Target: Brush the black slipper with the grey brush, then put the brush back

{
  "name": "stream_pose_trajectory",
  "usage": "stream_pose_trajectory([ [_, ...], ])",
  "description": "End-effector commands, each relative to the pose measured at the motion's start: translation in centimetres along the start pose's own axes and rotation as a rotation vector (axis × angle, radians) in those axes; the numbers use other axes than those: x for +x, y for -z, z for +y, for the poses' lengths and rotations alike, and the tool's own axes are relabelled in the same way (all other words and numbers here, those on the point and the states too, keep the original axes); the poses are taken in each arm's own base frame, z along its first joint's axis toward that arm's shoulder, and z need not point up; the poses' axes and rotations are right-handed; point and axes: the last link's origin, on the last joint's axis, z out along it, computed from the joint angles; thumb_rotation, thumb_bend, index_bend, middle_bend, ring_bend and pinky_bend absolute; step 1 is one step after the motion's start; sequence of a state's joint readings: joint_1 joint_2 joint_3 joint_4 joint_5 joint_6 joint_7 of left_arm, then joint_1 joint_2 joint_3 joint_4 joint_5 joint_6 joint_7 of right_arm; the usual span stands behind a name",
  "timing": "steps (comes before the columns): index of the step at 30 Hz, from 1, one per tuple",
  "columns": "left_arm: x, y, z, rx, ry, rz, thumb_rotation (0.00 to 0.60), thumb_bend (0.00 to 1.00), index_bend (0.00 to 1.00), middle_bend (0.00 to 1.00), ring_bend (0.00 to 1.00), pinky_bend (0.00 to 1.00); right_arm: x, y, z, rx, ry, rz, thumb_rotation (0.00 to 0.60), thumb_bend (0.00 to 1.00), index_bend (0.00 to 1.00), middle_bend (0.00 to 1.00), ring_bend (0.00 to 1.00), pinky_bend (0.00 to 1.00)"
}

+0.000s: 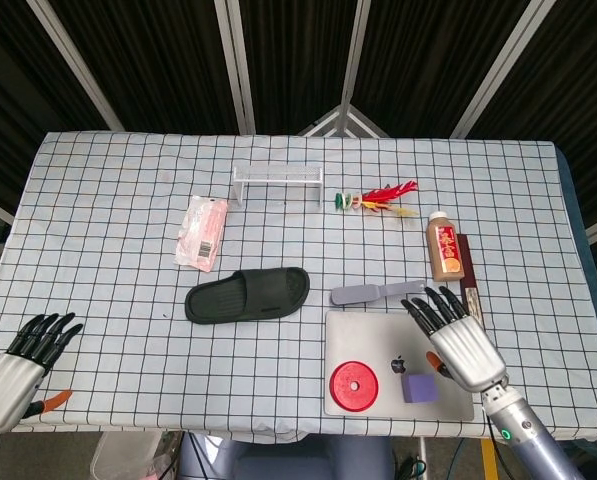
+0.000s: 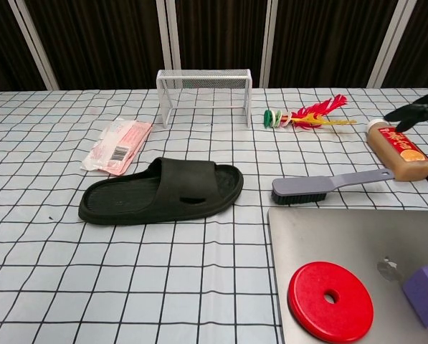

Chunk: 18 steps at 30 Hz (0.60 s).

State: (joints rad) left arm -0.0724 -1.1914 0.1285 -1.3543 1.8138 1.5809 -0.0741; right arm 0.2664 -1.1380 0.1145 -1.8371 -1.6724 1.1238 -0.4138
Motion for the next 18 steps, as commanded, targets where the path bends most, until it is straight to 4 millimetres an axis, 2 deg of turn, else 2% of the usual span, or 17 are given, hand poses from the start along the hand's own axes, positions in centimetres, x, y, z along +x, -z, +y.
stream_pose_trajectory([
  [1,-0.9,-1.1,0.0,0.011,-0.012,-0.041,0.600,0.05,0.00,0.00,0.00,0.00,-0.2,-3.4,-1.4,0.033,0.009,-0.028,0.600,0.34,0.12,0.21,0.08,0.10],
  [10,-1.5,-2.2,-0.4,0.057,-0.045,-0.064,0.600,0.05,0.00,0.00,0.00,0.00,-1.7,-8.6,-4.3,0.109,0.050,-0.105,0.600,0.34,0.17,0.23,0.10,0.11],
  [18,-1.1,-2.0,-0.8,0.097,-0.053,-0.043,0.600,0.05,0.00,0.00,0.00,0.00,-2.3,-11.1,-5.5,0.112,0.048,-0.131,0.600,0.34,0.17,0.23,0.10,0.11],
])
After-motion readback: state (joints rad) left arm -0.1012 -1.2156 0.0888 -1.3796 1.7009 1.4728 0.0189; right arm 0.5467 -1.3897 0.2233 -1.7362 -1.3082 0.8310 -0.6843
